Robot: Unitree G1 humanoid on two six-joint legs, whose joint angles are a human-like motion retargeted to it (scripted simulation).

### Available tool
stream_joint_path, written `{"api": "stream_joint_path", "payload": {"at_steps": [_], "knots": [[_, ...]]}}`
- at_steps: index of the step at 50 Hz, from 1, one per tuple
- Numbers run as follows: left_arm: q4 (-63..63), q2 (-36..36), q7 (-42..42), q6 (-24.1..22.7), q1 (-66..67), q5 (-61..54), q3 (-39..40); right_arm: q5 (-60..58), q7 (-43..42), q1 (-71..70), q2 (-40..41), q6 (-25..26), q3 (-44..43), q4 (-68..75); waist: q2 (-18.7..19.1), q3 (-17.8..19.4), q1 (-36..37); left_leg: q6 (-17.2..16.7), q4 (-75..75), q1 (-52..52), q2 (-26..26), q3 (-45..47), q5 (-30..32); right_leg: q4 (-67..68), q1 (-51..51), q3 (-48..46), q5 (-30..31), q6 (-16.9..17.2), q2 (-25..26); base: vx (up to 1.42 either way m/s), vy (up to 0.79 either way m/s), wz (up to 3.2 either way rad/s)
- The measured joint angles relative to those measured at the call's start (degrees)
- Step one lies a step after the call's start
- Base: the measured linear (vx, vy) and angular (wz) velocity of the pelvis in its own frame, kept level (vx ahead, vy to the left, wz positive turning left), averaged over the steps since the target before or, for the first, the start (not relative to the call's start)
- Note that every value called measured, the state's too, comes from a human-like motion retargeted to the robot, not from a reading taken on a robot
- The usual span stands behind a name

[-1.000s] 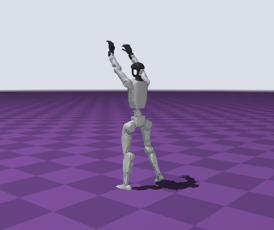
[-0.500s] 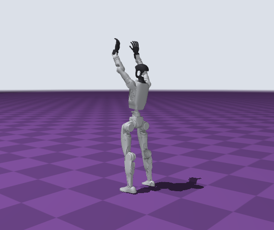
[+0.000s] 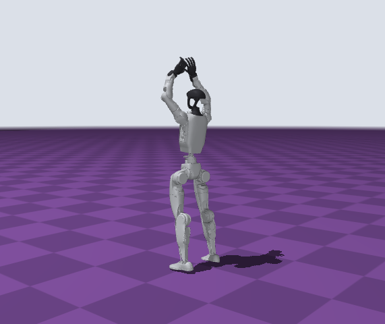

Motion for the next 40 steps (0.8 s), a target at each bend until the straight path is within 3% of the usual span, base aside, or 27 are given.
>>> {"api": "stream_joint_path", "payload": {"at_steps": [7, 10, 13, 15, 17, 18, 20, 23, 25, 26, 27, 28, 30, 36, 40], "knots": [[8.8, -5.4, -4.6, -1.7, 1.0, -7.2, 0.0, 5.5, 1.0, -0.7, 3.9, -1.4, 0.0, 4.3, -0.9, 4.8, -1.2, 0.2, -1.4, -3.9, -0.2, -0.4, 2.4, -1.3, -4.0, -0.2, 2.5, 0.0, 0.1, -0.15, -0.03, 0.02], [11.8, -6.4, -7.2, -3.3, 1.7, -10.4, 0.0, 8.9, 0.9, -1.0, 6.3, -2.5, 0.0, 5.0, -0.9, 10.0, -2.8, 1.9, 3.5, -8.4, -0.3, -0.8, 0.7, 2.0, -7.3, -1.3, 1.9, 0.0, -0.8, -0.26, 0.0, 0.26], [16.5, -10.2, -7.7, -5.0, 2.3, -13.1, 0.0, 9.3, 2.3, -1.4, 9.0, -2.1, 0.0, 7.3, -1.8, 20.5, -4.1, 0.8, -2.0, -8.0, -1.3, -2.4, 5.5, -2.5, -6.9, -1.6, 5.6, 0.0, -1.2, -0.36, 0.0, 0.27], [21.6, -13.0, -8.4, -6.2, 5.7, -15.6, 0.0, 10.2, 0.9, 2.0, 10.8, -2.2, 0.0, 10.1, -2.7, 24.9, -5.1, 0.7, -2.5, -9.4, -1.5, -3.1, 7.0, -3.0, -7.9, -2.3, 6.9, 0.0, -1.3, -0.35, -0.04, 0.29], [28.5, -16.2, -11.6, -6.7, 12.6, -18.4, 0.0, 11.5, 1.9, 9.6, 14.0, -2.4, 0.0, 15.7, -3.9, 26.4, -6.3, 0.6, -2.8, -11.5, -1.7, -3.8, 8.4, -3.8, -9.4, -2.9, 8.3, 0.0, -1.5, -0.29, -0.03, 0.3], [32.0, -17.0, -15.2, -6.4, 18.4, -21.1, 0.0, 12.7, 2.6, 16.0, 17.1, -2.3, 0.0, 19.7, -4.2, 24.4, -7.4, 0.6, -2.5, -12.9, -1.9, -4.2, 8.7, -3.9, -10.4, -3.3, 8.8, 0.0, -1.7, -0.23, -0.01, 0.3], [39.7, -19.9, -26.7, -4.5, 27.4, -25.2, 0.0, 17.1, 12.7, 26.1, 23.1, -2.9, 0.0, 28.0, -5.4, 23.4, -9.0, 0.7, -2.3, -14.9, -2.3, -4.7, 9.5, -4.4, -11.8, -3.6, 9.8, 0.0, -2.1, -0.21, 0.0, 0.22], [51.5, -28.3, -48.8, -2.9, 28.6, -25.4, 0.0, 29.6, 44.6, 28.2, 25.2, -2.3, 0.0, 37.0, -6.9, 31.9, -6.2, 0.9, -3.1, -16.3, -2.4, -4.6, 10.7, -5.5, -13.2, -3.4, 11.5, -0.2, -2.0, -0.23, -0.02, 0.02], [51.6, -28.0, -54.2, -2.9, 31.7, -27.1, 0.0, 34.5, 53.0, 30.6, 26.8, -1.4, 0.0, 39.4, -6.8, 34.9, -5.9, 1.1, -3.2, -16.6, -2.3, -4.7, 10.9, -5.6, -13.5, -3.5, 12.0, -0.6, -1.9, -0.14, -0.01, 0.02], [50.2, -27.0, -53.0, -3.2, 33.5, -27.4, 0.0, 35.3, 51.9, 32.1, 27.5, -1.6, 0.0, 39.6, -6.9, 35.5, -6.2, 1.1, -3.2, -16.7, -2.2, -4.9, 11.0, -5.6, -13.5, -3.6, 12.1, -0.7, -1.9, -0.06, -0.01, 0.1], [48.6, -26.2, -50.9, -3.1, 36.9, -27.1, 1.3, 35.0, 49.1, 35.0, 28.3, -2.0, -0.3, 39.5, -6.8, 34.7, -6.5, 1.2, -3.1, -16.9, -2.2, -5.1, 11.0, -5.4, -13.6, -3.7, 12.0, -0.8, -1.9, 0.0, 0.0, 0.2], [46.5, -25.9, -46.9, -2.3, 43.6, -25.9, 5.1, 32.9, 42.5, 40.9, 29.1, -2.7, -1.3, 38.9, -6.0, 31.0, -6.9, 1.2, -3.1, -17.1, -2.2, -5.6, 11.0, -5.0, -13.8, -4.1, 11.7, -0.8, -1.8, 0.03, 0.0, 0.24], [45.0, -25.5, -42.2, -2.6, 48.3, -23.8, 7.7, 30.4, 37.1, 44.8, 29.0, -3.6, -2.2, 38.2, -5.8, 29.6, -7.0, 1.4, -3.0, -17.3, -2.2, -6.1, 10.9, -4.8, -13.8, -4.5, 11.5, -0.8, -1.9, 0.02, 0.01, 0.23], [44.7, -25.1, -40.7, -3.2, 52.8, -20.9, 10.8, 29.8, 36.2, 48.7, 26.8, -4.2, -4.8, 38.4, -5.9, 27.2, -6.1, 2.2, -1.4, -16.8, -2.5, -7.1, 9.1, -3.1, -12.8, -5.8, 10.2, -0.8, -2.5, 0.05, 0.05, 0.17], [42.1, -24.1, -37.0, -3.8, 55.9, -21.3, 13.8, 30.1, 30.3, 52.0, 24.4, -5.1, -9.0, 36.1, -5.9, 24.3, -5.2, 2.5, -2.0, -15.0, -2.8, -7.6, 8.4, -3.2, -11.1, -6.3, 10.1, -0.9, -2.7, 0.09, 0.09, 0.06]]}}
